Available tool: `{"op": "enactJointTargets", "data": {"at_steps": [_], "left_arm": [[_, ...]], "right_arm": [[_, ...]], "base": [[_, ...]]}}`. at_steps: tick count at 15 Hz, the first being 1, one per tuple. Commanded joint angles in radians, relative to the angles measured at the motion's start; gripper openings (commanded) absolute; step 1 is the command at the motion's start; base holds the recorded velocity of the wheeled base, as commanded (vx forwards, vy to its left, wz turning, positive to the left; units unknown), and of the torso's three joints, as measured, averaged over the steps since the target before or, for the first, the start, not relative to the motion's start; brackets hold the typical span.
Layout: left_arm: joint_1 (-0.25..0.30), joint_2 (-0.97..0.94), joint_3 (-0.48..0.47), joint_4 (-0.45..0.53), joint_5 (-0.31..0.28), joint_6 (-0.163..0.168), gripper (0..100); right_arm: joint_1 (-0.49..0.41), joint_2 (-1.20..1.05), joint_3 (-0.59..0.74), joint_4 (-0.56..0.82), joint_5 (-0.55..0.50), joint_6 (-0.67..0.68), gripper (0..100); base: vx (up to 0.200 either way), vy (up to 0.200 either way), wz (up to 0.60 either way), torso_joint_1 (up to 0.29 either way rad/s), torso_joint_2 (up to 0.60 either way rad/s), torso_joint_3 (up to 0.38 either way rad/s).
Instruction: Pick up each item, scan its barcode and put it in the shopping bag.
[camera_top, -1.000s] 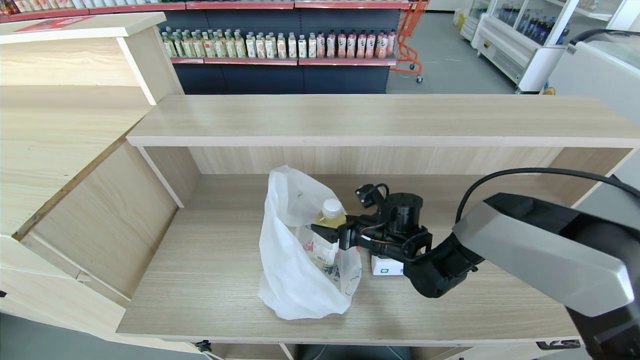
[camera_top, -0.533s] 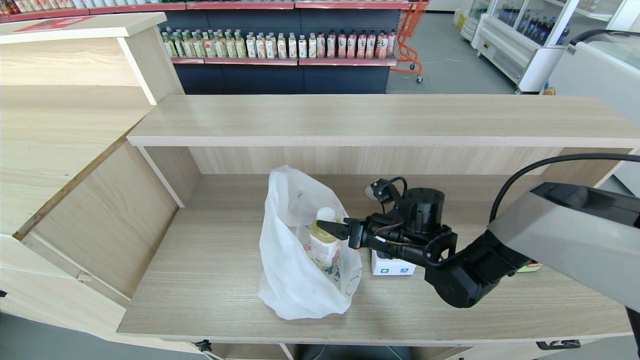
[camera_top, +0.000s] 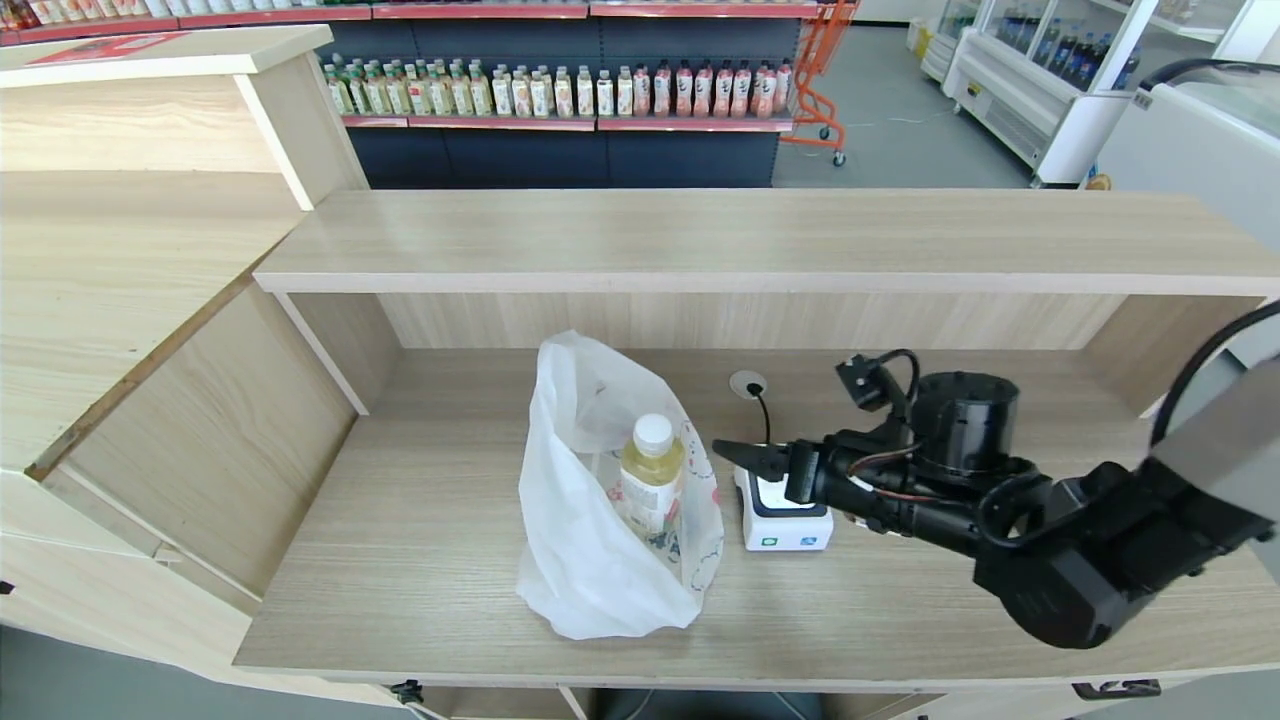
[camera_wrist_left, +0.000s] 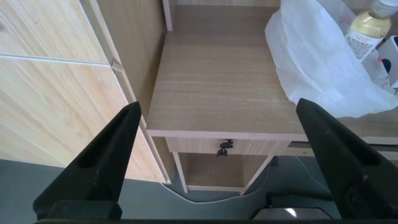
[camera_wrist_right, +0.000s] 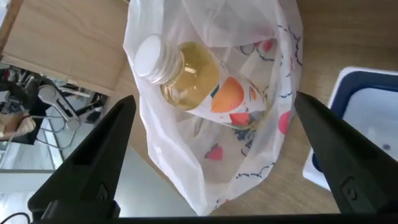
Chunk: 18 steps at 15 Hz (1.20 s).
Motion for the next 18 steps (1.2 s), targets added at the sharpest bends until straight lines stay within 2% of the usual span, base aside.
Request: {"op": "enactJointTargets", "data": {"at_steps": [1, 3, 6, 7, 10, 14, 18], "left_arm": [[0.002, 0.001, 0.0, 0.0, 0.0, -0.001, 100], [0.0, 0.0, 0.0, 0.0, 0.0, -0.001, 100], [0.0, 0.0, 0.0, 0.0, 0.0, 0.001, 100], [0.0, 0.0, 0.0, 0.0, 0.0, 0.001, 100], [0.0, 0.001, 0.0, 0.0, 0.0, -0.001, 100], [0.0, 0.001, 0.0, 0.0, -0.001, -0.002, 100], [0.0, 0.0, 0.0, 0.0, 0.0, 0.001, 100]], "right_arm": [[-0.069, -0.198, 0.104, 0.012, 0.005, 0.003, 100], [-0.138, -0.337, 0.102, 0.081, 0.003, -0.012, 100], [-0.383, -0.547, 0.088, 0.414, -0.011, -0.293, 100], [-0.418, -0.579, 0.087, 0.474, -0.02, -0.299, 100], [-0.481, -0.673, 0.119, 0.581, -0.043, -0.295, 100], [-0.5, -0.719, 0.13, 0.604, -0.047, -0.216, 100], [-0.547, -0.747, 0.122, 0.691, -0.07, -0.206, 100]], "base": [[0.0, 0.0, 0.0, 0.0, 0.0, 0.0], [0.0, 0.0, 0.0, 0.0, 0.0, 0.0], [0.0, 0.0, 0.0, 0.0, 0.0, 0.0], [0.0, 0.0, 0.0, 0.0, 0.0, 0.0], [0.0, 0.0, 0.0, 0.0, 0.0, 0.0], [0.0, 0.0, 0.0, 0.0, 0.0, 0.0], [0.0, -0.2, 0.0, -0.002, 0.0, 0.007]]}}
